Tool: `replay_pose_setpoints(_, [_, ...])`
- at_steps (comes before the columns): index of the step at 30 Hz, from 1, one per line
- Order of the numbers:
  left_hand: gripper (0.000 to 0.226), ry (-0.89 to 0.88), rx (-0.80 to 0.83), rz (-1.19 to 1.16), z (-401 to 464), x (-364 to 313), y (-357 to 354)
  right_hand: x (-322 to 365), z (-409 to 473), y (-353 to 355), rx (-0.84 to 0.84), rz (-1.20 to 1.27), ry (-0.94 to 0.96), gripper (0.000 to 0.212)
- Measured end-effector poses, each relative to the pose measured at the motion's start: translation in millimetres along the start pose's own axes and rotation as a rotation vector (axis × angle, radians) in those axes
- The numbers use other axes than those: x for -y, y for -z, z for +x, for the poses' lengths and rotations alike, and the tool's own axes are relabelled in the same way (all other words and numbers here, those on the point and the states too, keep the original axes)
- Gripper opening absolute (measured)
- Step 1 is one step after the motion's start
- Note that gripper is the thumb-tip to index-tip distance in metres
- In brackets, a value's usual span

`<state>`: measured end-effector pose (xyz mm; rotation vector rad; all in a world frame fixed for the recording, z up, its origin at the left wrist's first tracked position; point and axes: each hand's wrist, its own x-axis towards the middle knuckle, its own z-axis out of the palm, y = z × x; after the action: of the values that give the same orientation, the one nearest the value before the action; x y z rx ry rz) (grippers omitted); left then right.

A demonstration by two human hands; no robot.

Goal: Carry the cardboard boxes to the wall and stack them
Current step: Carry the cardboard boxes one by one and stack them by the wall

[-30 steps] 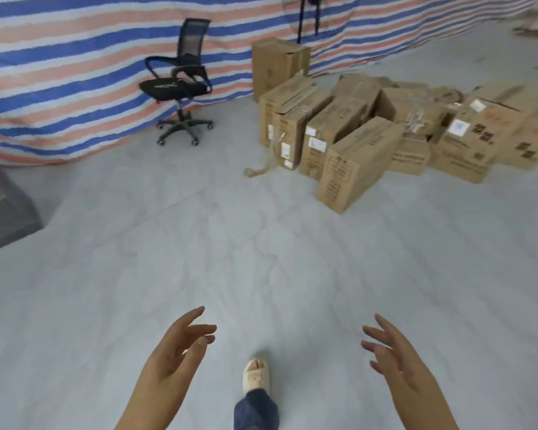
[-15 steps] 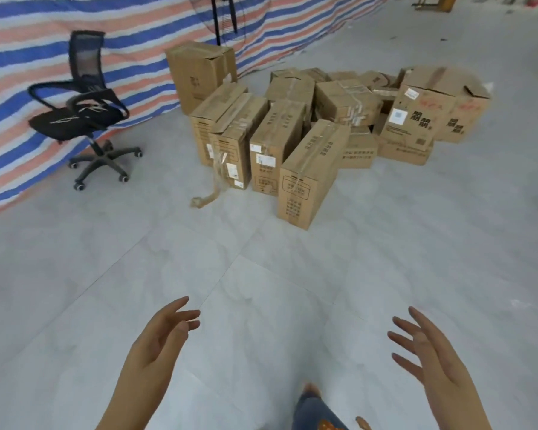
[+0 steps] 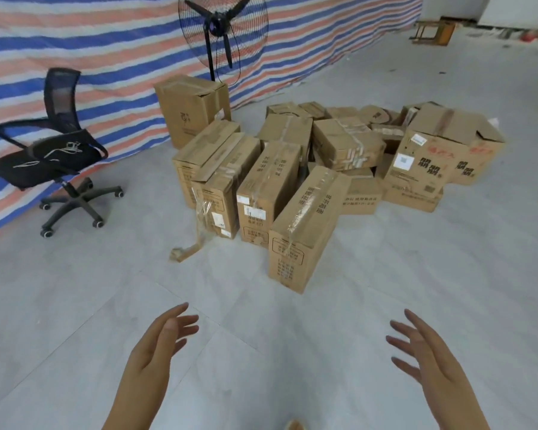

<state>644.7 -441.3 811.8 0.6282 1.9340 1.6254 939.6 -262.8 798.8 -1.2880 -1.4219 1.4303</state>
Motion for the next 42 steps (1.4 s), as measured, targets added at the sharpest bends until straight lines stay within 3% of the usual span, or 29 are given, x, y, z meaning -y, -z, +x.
replay_pose_setpoints(3, [0.042,0.01,0.023,-0.011,49.2,-7.0,-25.5,16.8,58.2,-5.9,0.007,-0.051,0.032,0.094])
replay_pose_setpoints(10, [0.035,0.157,0.068,-0.036,181.0,-1.1,-69.3,7.2,161.7,-35.6,-0.076,-0.023,-0.073,0.096])
replay_pose_setpoints(13, [0.058,0.143,0.16,0.062,254.2,-6.7,-87.1,-1.6,204.4,-62.4,-0.135,-0.013,-0.134,0.099])
replay_pose_setpoints(16, [0.024,0.11,0.278,0.16,334.2,-14.9,-109.0,3.1,252.6,-89.7,-0.173,-0.02,-0.184,0.1])
replay_pose_setpoints(18, [0.02,0.087,0.362,0.227,384.8,-26.4,-125.9,15.3,285.2,-103.0,-0.162,-0.017,-0.196,0.1])
replay_pose_setpoints(21, [0.044,0.068,0.485,0.324,455.6,-34.2,-150.9,18.2,327.1,-111.6,-0.18,-0.026,-0.228,0.096])
replay_pose_setpoints(24, [0.052,0.104,0.565,0.403,511.8,-18.0,-181.7,-1.6,365.7,-118.4,-0.213,-0.024,-0.302,0.09])
replay_pose_setpoints(25, [0.049,0.146,0.572,0.397,526.2,-8.8,-193.2,-12.4,377.8,-122.8,-0.222,-0.021,-0.352,0.081])
replay_pose_setpoints(28, [0.021,0.329,0.551,0.327,558.6,36.3,-229.1,-57.5,410.6,-140.4,-0.204,-0.056,-0.511,0.02])
replay_pose_setpoints(32, [0.022,0.512,0.528,0.402,593.7,134.6,-288.2,-151.5,475.5,-163.3,-0.096,-0.188,-0.659,0.028])
replay_pose_setpoints(35, [0.043,0.631,0.455,0.473,609.7,208.4,-326.0,-220.3,520.2,-181.7,-0.088,-0.162,-0.752,0.036])
replay_pose_setpoints(38, [0.063,0.702,0.462,0.559,622.5,270.2,-354.6,-277.5,554.3,-196.3,-0.063,-0.081,-0.848,0.056])
replay_pose_setpoints(42, [0.051,0.818,0.48,0.416,623.4,322.4,-365.2,-321.9,575.0,-205.1,0.036,-0.029,-0.847,0.058])
